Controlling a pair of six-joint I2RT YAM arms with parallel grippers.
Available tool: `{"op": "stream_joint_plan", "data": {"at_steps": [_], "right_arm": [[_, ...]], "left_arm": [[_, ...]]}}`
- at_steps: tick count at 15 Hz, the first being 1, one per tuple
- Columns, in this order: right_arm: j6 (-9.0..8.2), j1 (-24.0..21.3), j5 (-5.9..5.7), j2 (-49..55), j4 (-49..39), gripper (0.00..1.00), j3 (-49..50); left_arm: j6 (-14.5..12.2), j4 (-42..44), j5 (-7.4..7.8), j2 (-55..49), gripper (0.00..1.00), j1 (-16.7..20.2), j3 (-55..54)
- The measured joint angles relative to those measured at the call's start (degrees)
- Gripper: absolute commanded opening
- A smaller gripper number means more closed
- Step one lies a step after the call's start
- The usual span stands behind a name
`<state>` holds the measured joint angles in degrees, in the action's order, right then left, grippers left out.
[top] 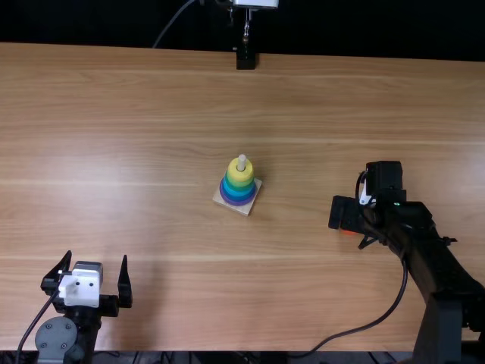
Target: Build the Hanoi tower: stack the rings onto the peg from bottom to top in this color order: purple, dark blue, light blue, dark green, light green, yellow, orange.
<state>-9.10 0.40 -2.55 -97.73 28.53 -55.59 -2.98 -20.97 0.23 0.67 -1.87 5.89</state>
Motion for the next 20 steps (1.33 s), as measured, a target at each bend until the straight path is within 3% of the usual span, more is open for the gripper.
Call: {"op": "stream_joint_plan", "data": {"at_steps": [8, 10, 11, 12, 13, 16, 18, 20], "right_arm": [[-0.07, 1.7, 0.00, -0.6, 2.3, 1.00, 0.0], [-0.04, 1.7, 0.00, -0.6, 2.3, 0.91, 0.0], [-0.04, 1.7, -0.04, -0.6, 2.3, 0.81, 0.0], [-0.07, 1.7, -0.04, -0.8, 2.3, 0.63, 0.0], [-0.04, 1.7, -0.02, -1.4, 2.3, 0.55, 0.0], [-0.17, 1.7, 0.04, -1.8, 2.1, 0.50, 0.0], [-0.20, 1.7, 0.04, -1.8, 2.1, 0.35, 0.0], [-0.20, 1.7, 0.02, -1.8, 2.1, 0.12, 0.0]], "left_arm": [[0.0, 0.0, 0.00, 0.0, 1.00, 0.0, 0.0], [0.0, 0.0, 0.02, 0.0, 1.00, 0.0, 0.0], [0.0, 0.0, -0.02, 0.0, 1.00, 0.0, 0.0], [0.0, 0.0, 0.02, 0.0, 1.00, 0.0, 0.0], [0.0, 0.0, 0.02, 0.0, 1.00, 0.0, 0.0], [0.0, 0.0, 0.02, 0.0, 1.00, 0.0, 0.0], [0.0, 0.0, 0.00, 0.0, 1.00, 0.0, 0.0], [0.0, 0.0, 0.02, 0.0, 1.00, 0.0, 0.0]]}}
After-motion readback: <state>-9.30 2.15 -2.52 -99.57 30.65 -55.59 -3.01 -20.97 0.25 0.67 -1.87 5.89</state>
